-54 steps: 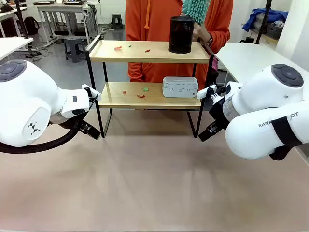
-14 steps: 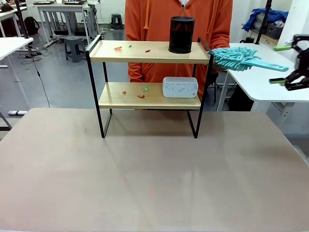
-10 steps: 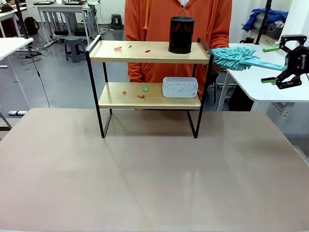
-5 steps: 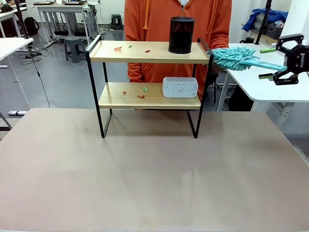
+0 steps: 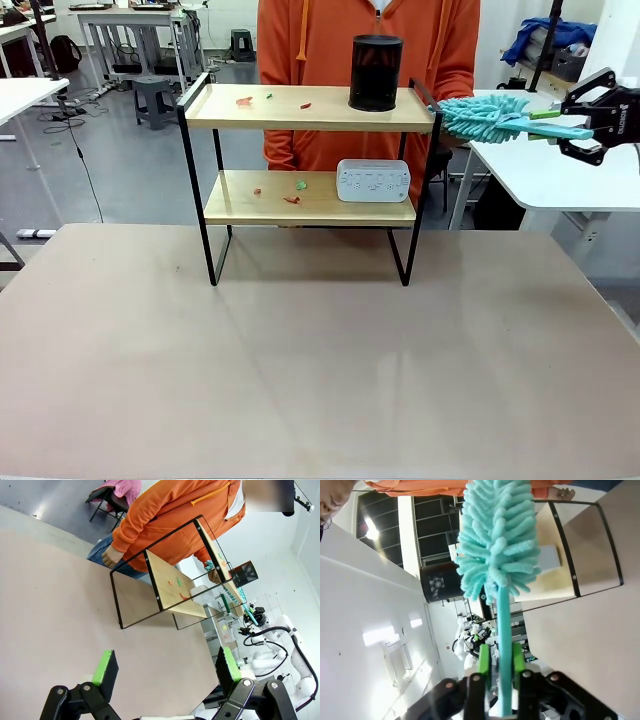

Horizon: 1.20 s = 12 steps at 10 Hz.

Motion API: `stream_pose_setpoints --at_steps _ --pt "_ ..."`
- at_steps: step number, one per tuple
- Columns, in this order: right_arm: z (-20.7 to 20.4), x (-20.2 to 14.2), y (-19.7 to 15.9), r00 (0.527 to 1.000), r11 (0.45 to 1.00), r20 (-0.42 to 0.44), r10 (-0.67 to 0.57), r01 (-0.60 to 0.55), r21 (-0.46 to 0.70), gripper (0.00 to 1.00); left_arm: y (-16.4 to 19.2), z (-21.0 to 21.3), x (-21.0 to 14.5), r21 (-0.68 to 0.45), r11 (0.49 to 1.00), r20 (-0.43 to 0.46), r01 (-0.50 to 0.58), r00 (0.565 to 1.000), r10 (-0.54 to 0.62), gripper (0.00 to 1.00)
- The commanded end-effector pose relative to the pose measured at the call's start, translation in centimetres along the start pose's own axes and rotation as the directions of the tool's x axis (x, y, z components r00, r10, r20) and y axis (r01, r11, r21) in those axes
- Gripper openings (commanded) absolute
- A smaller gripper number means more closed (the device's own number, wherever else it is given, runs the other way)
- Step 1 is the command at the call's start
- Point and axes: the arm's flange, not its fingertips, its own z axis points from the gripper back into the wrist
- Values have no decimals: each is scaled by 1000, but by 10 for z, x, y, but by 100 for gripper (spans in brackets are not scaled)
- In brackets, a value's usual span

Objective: Clean the shelf.
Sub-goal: Pick up the Duster from the human.

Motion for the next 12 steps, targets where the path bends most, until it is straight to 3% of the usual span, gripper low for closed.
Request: stream_pose_setpoints --at_steps 1,6,8,10,12 --pt "-10 -2 -2 999 1000 39 28 -28 3 0 1 -1 1 -15 1000 15 21 1000 -21 100" --pt "5 -18 -5 996 996 -1 86 -86 -8 0 1 -1 1 -15 1000 15 21 1000 -21 100" --pt "47 -66 -16 974 969 -69 217 -223 -105 0 1 -1 1 -15 1000 15 21 1000 -21 100" --pt "109 -132 -42 928 904 -148 341 -367 -221 0 1 -1 1 -15 1000 15 21 1000 -21 100" --pt "160 -188 -68 895 844 -32 445 -431 -321 0 1 -1 1 -15 1000 15 21 1000 -21 100"
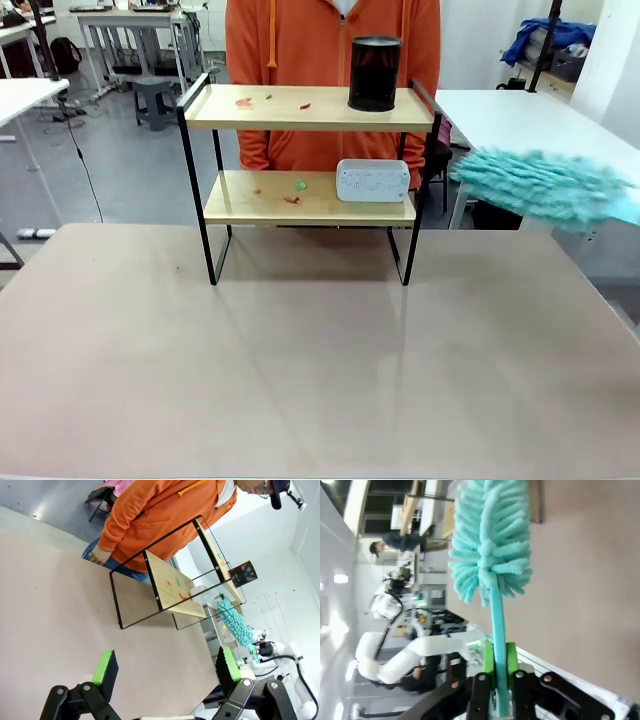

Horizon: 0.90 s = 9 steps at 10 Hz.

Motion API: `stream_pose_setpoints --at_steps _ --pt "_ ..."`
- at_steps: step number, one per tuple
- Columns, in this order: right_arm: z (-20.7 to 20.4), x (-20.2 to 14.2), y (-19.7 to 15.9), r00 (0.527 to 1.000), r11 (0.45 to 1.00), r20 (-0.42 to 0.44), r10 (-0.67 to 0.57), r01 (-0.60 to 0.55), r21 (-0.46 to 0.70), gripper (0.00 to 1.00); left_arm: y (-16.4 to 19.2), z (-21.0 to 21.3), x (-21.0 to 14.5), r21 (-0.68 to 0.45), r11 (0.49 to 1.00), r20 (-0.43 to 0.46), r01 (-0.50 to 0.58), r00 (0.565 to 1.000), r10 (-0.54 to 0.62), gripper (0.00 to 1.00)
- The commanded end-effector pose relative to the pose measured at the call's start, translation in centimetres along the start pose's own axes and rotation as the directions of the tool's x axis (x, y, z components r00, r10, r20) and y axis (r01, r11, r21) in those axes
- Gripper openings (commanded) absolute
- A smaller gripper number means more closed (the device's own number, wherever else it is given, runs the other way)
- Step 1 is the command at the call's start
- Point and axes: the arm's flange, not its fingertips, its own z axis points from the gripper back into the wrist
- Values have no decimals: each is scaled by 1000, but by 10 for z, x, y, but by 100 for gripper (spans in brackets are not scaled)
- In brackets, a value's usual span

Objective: Clean the shelf.
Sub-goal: Pick up the Duster from the human.

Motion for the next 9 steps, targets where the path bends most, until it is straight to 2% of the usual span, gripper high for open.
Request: stream_pose_setpoints --at_steps 1,3,4,9 --pt "13 -40 -8 992 995 98 80 -73 -74 0 1 -2 0 -13 1000 14 20 1000 -20 100" --pt "-2 -39 -18 996 994 5 90 -89 -57 0 1 -2 0 -13 1000 14 20 1000 -20 100" --pt "22 -46 -9 997 997 57 59 -55 -61 0 1 -2 0 -13 1000 14 20 1000 -20 100" --pt "22 -46 -9 997 997 57 59 -55 -61 0 1 -2 0 -13 1000 14 20 1000 -20 100"
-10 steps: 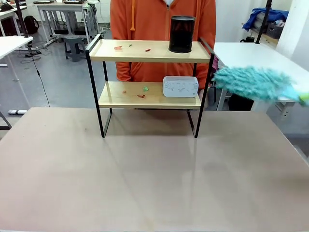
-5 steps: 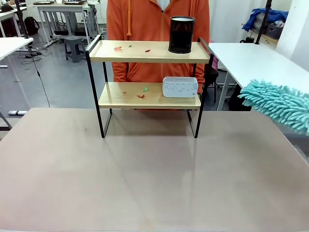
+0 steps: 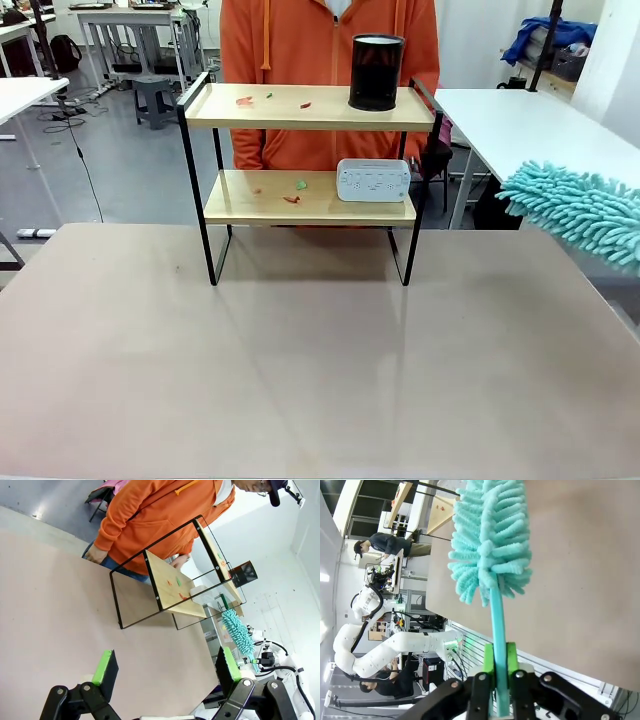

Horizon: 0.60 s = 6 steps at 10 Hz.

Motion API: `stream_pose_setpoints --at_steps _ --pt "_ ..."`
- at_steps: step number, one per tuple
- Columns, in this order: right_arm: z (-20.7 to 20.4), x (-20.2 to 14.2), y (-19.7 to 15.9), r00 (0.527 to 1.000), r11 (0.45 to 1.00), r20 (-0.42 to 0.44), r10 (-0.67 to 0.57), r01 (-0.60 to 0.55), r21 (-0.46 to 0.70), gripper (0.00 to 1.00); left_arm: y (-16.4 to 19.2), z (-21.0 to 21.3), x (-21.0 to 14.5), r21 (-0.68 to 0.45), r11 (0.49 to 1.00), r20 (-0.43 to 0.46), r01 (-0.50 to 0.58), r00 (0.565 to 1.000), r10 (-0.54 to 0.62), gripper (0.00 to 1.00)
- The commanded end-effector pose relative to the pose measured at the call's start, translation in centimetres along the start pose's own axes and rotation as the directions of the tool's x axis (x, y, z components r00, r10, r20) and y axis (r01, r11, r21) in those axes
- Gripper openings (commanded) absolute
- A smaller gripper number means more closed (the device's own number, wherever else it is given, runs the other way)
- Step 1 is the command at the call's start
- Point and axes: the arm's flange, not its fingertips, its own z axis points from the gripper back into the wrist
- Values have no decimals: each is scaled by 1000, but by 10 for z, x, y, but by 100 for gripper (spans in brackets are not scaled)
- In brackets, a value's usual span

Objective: Clean the shelf.
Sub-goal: Pick up the Duster from the human, then clean the specific tier of the Shelf with the Duster once objects are removed.

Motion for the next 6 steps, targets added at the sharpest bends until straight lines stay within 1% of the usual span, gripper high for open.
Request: stream_pose_setpoints --at_steps 1,6 --pt "3 3 0 1000 1000 8 -11 11 5 0 1 -2 1 -13 1000 15 21 1000 -20 100" --pt "3 3 0 1000 1000 8 -11 11 5 0 1 -2 1 -13 1000 15 21 1000 -20 100"
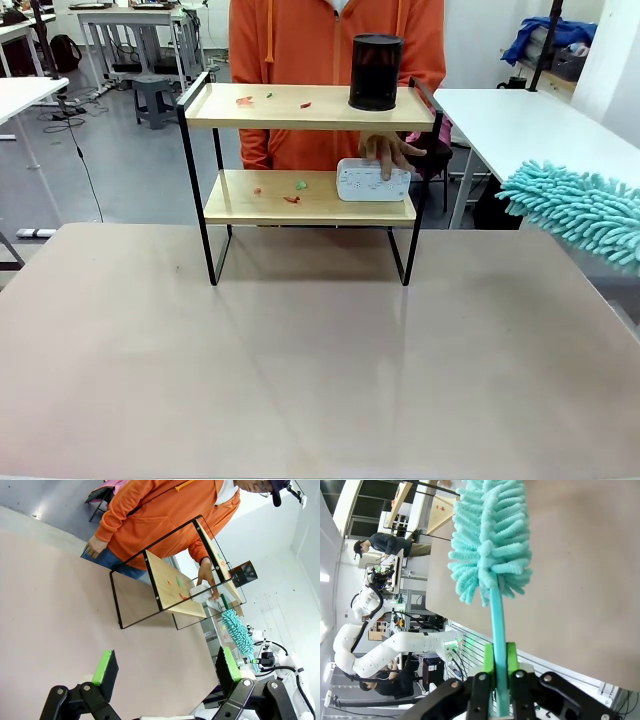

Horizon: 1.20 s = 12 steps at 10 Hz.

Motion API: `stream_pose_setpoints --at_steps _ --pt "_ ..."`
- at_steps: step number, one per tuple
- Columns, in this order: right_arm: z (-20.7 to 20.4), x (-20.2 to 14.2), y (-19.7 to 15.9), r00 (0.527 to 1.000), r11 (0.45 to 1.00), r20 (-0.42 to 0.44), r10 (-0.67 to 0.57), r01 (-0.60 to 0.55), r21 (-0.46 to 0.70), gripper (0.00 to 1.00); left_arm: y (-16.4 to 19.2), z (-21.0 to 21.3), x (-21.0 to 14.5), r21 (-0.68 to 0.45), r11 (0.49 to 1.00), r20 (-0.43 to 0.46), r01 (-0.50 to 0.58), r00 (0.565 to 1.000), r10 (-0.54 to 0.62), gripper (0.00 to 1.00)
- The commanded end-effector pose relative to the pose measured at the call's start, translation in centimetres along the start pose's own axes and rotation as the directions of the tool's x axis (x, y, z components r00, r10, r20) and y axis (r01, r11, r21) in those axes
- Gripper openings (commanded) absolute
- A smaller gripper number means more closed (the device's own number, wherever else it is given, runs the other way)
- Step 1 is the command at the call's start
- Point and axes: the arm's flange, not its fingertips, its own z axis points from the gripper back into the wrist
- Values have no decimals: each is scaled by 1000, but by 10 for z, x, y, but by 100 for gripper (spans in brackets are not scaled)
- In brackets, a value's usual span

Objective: Clean the shelf.
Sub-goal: Clean the specific tier of the Shelf with the Duster once objects are removed.

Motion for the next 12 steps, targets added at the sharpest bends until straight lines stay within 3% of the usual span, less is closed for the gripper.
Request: stream_pose_setpoints --at_steps 1,4,5,6,7,8,9,12 --pt "3 3 0 1000 1000 9 -10 10 5 0 1 -2 1 -13 1000 15 20 1000 -20 100" --pt "3 3 0 1000 1000 9 -10 10 5 0 1 -2 1 -13 1000 15 20 1000 -20 100" --pt "0 0 0 1000 1000 0 0 0 0 12 1 -2 1 -13 1000 15 20 1000 -20 100" --pt "1 2 17 997 997 -21 75 -76 -34 12 1 -2 1 -13 1000 15 20 1000 -20 100" --pt "3 0 37 978 986 -132 161 -165 -19 12 1 -2 1 -13 1000 15 20 1000 -20 100" --pt "0 -4 57 932 964 -275 238 -262 -53 12 1 -2 1 -13 1000 15 20 1000 -20 100" --pt "-15 -13 76 882 938 -364 298 -341 -57 12 1 -2 1 -13 1000 15 20 1000 -20 100" --pt "-70 -34 118 794 863 -454 405 -496 -97 12 1 -2 1 -13 1000 15 20 1000 -20 100"
